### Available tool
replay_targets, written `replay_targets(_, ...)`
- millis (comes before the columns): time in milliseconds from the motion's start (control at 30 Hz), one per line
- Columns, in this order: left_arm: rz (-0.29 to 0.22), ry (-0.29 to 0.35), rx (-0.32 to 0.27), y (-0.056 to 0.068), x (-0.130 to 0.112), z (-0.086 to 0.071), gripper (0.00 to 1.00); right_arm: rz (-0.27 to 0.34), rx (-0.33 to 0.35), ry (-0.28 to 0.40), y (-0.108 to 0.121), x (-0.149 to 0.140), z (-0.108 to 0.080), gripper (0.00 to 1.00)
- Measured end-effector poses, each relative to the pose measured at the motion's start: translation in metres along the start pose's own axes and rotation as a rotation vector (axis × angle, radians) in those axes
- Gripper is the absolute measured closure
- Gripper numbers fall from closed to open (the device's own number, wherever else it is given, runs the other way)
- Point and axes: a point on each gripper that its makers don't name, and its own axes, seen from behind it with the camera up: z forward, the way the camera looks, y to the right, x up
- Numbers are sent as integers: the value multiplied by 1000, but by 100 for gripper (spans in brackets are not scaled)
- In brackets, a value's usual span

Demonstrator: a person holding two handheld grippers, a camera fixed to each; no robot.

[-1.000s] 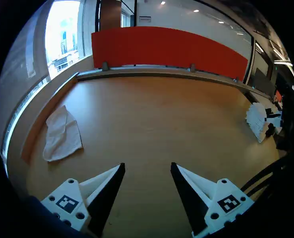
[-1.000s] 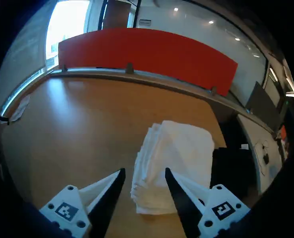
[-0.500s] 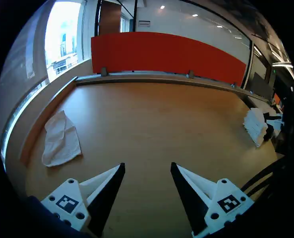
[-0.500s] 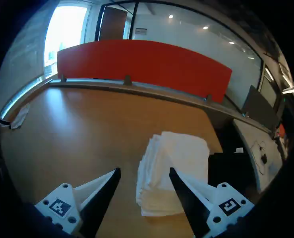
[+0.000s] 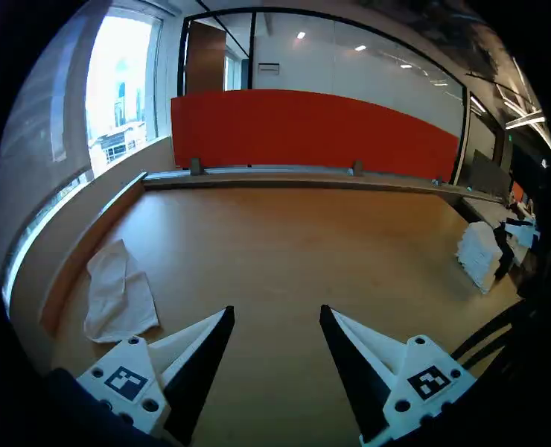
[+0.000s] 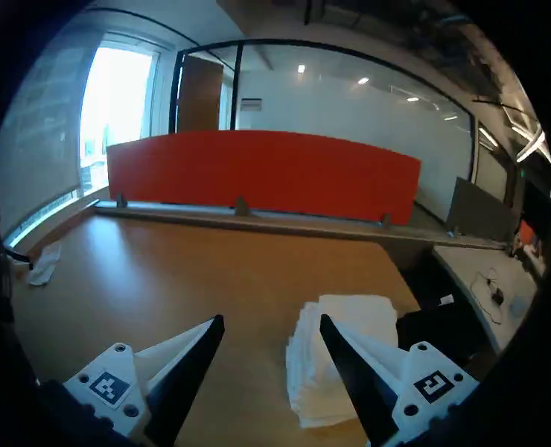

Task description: Fold towel

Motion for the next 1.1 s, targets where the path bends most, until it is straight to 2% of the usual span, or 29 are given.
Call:
replay_targets(167, -1, 66, 11, -6, 20, 2, 15, 40, -33, 111, -2, 30, -5, 0)
replay_targets(300, -3, 115, 22, -12, 35, 3, 15, 49, -70, 169, -1, 44, -8, 0)
replay_targets(567, 20, 217, 49, -27, 68, 4, 15, 47, -106, 201, -8, 54, -8, 0)
replay_targets(767, 29, 293, 39, -29, 91, 1, 15, 36, -113, 234, -23, 65, -7, 0)
replay_targets(1100, 39, 350, 38, -31, 112, -2, 15, 46, -89, 293, -55, 85, -3, 0)
